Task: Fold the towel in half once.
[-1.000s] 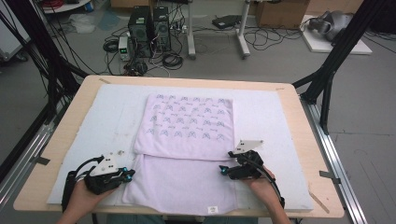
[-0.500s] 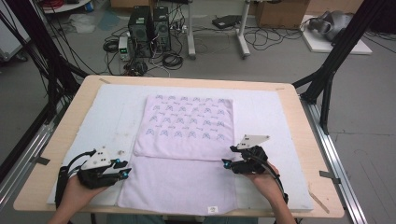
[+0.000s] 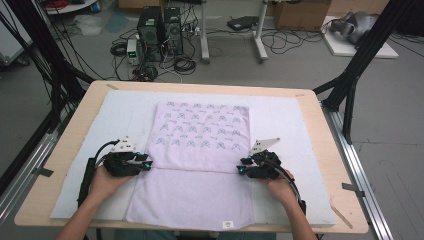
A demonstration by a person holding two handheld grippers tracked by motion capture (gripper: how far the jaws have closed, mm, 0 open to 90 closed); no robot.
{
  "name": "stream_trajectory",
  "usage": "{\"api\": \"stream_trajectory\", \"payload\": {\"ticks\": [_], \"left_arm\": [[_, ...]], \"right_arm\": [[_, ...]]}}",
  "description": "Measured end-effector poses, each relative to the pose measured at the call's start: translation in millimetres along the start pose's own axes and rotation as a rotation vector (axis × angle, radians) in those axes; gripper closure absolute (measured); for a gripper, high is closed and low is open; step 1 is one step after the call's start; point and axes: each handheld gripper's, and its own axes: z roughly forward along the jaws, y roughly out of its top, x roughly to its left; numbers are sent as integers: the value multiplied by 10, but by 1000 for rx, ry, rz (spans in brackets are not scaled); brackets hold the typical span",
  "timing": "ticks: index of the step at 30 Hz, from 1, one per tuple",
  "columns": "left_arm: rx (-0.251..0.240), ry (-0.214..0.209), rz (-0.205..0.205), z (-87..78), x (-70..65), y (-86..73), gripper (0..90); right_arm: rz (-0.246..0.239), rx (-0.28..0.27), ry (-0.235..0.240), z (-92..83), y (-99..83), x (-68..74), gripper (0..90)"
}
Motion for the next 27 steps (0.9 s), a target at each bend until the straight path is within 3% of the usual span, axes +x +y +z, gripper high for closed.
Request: {"api": "stream_trajectory", "payload": {"ticks": [7, 11, 17, 22, 27], "left_arm": [[5, 31, 27, 9, -48, 24, 864], [1, 39, 28, -51, -45, 30, 877], [-50, 46, 25, -196, -87, 54, 879], [-60, 51, 53, -340, -161, 70, 879], [-70, 31, 50, -456, -238, -9, 878]], "right_arm": [[-4, 1, 9, -7, 6, -9, 858], [-3, -8, 12, -36, 9, -9, 875], [-10, -49, 13, -156, 53, 16, 877], [-30, -94, 19, -330, 96, 107, 896], [-37, -113, 38, -483, 19, 222, 896]]}}
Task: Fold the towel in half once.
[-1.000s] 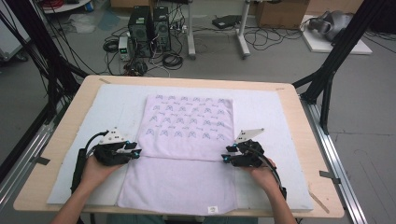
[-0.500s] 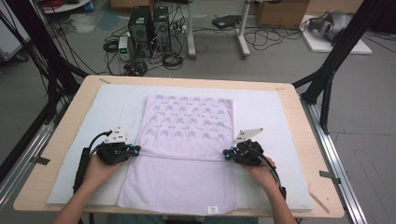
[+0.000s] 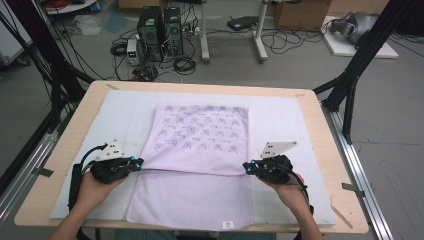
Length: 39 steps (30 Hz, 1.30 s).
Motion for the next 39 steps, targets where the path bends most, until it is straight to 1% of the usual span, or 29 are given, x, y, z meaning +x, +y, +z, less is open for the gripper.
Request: {"api": "stream_trajectory", "payload": {"ticks": [1, 2, 3, 4, 5, 6, 8, 9, 11, 12, 13, 14, 15, 17, 19, 21, 22, 23, 25, 27, 28, 30, 32, 35, 39], "left_arm": [[8, -6, 6, 5, -15, -21, 878], [21, 3, 12, 23, -31, -41, 871], [35, 9, 12, 45, -33, -57, 829], [37, 20, 1, 66, -29, -70, 745], [34, 19, -12, 81, -21, -76, 666], [28, 13, -17, 92, -18, -77, 620], [21, 3, -15, 121, -14, -72, 619], [30, 2, -13, 141, -4, -70, 618], [55, 2, -18, 203, 25, -78, 630], [72, 4, -20, 238, 40, -88, 641], [90, -2, -19, 274, 53, -101, 675], [99, -8, -16, 304, 58, -113, 722], [88, -10, -13, 316, 58, -115, 760], [87, -3, -11, 333, 49, -105, 844], [83, 6, -7, 324, 39, -95, 859], [69, 11, -15, 293, 40, -88, 864], [58, 10, -24, 271, 43, -81, 864], [45, 10, -26, 237, 46, -61, 864], [26, 15, -27, 197, 41, -19, 864], [17, 18, -16, 160, 29, 32, 864], [11, 19, -12, 140, 20, 54, 864], [2, 17, -12, 100, 3, 87, 862], [-13, 17, -9, 46, -29, 106, 863], [-20, 6, -8, -43, -92, 92, 863], [-22, -11, 1, -203, -253, -6, 863]], "right_arm": [[0, 0, 1, -7, -23, 20, 894], [-9, 11, 8, 8, -45, 33, 862], [-13, 27, 1, 45, -63, 43, 795], [-23, 41, 1, 96, -75, 32, 774], [-21, 59, -1, 145, -82, 20, 740], [-13, 65, -2, 194, -85, 7, 704], [-5, 70, 1, 279, -74, -29, 656], [1, 76, -2, 318, -66, -46, 630], [15, 85, -1, 390, -59, -96, 617], [22, 106, 1, 432, -64, -112, 617], [29, 122, 4, 477, -78, -127, 631], [32, 107, 2, 488, -88, -138, 683], [37, 109, -3, 483, -89, -143, 740], [38, 109, -1, 476, -87, -152, 860], [28, 114, -1, 473, -76, -150, 873], [34, 114, 6, 446, -59, -147, 877], [30, 102, 8, 424, -48, -153, 877], [36, 92, 9, 393, -32, -150, 878], [30, 61, 14, 321, 8, -154, 878], [25, 51, 14, 253, 58, -136, 878], [14, 41, 13, 219, 80, -128, 879], [14, 24, 18, 140, 118, -93, 879], [2, 6, 22, 60, 143, -61, 879], [-4, -19, 39, -62, 144, 9, 879], [-30, -27, 61, -216, 93, 198, 879]]}}
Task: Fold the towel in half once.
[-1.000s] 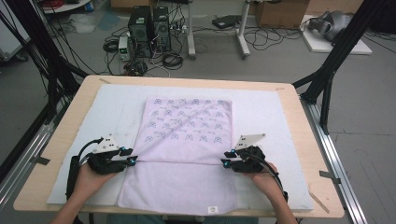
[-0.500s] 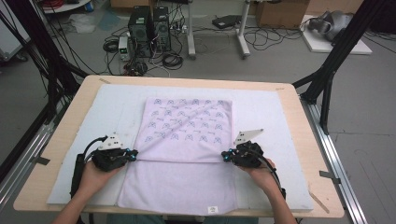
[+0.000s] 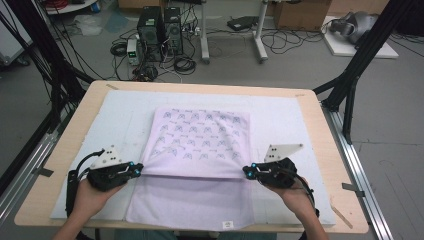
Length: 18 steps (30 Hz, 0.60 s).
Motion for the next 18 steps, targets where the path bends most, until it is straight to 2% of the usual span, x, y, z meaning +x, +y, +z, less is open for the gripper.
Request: {"api": "stream_trajectory", "payload": {"ticks": [3, 6, 7, 8, 9, 11, 13, 16, 18], "left_arm": [[2, -22, 11, -185, -211, -93, 863], [13, -66, 34, -378, -427, -197, 857], [24, -74, 43, -414, -468, -222, 831], [35, -68, 41, -430, -485, -235, 764], [40, -58, 47, -436, -473, -238, 709], [39, -36, 43, -405, -394, -218, 654], [34, -11, 38, -336, -286, -171, 597], [25, 11, 36, -172, -126, -63, 582], [24, 24, 28, -38, -2, 29, 559]], "right_arm": [[-21, -3, 31, -115, -50, 199, 880], [-34, 5, 96, -241, -128, 423, 879], [-27, -7, 124, -270, -163, 472, 869], [-24, -12, 148, -284, -195, 499, 818], [-19, -9, 137, -284, -217, 506, 785], [-15, 3, 102, -257, -238, 447, 733], [8, -12, 73, -212, -229, 328, 696], [22, 0, -4, -116, -165, 100, 617], [41, 8, -45, -24, -102, -110, 572]]}}
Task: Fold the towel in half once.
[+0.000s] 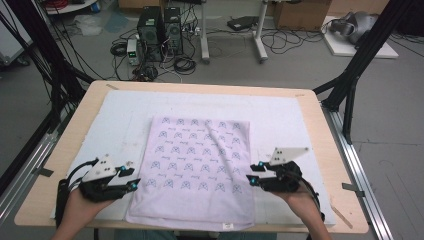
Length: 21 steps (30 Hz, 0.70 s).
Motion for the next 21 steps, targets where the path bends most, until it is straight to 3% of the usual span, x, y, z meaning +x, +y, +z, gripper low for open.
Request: {"api": "stream_trajectory", "payload": {"ticks": [2, 4, 6, 9, 13, 17, 21], "left_arm": [[-9, 26, -2, 157, 143, 97, 550], [-6, 41, -41, 282, 279, 159, 534], [19, 89, -47, 422, 423, 226, 527], [8, 110, -123, 609, 665, 293, 530], [39, 178, -184, 883, 943, 367, 542], [57, 245, -246, 1125, 1113, 422, 503], [108, 238, -296, 1339, 1191, 419, 469]], "right_arm": [[-4, 19, -43, 101, 67, -180, 556], [22, 17, -76, 191, 107, -351, 528], [48, 31, -100, 289, 152, -531, 517], [73, 42, -141, 423, 222, -777, 501], [134, 52, -204, 604, 281, -1094, 480], [181, 110, -262, 806, 316, -1307, 441], [209, 132, -279, 989, 274, -1392, 468]]}}
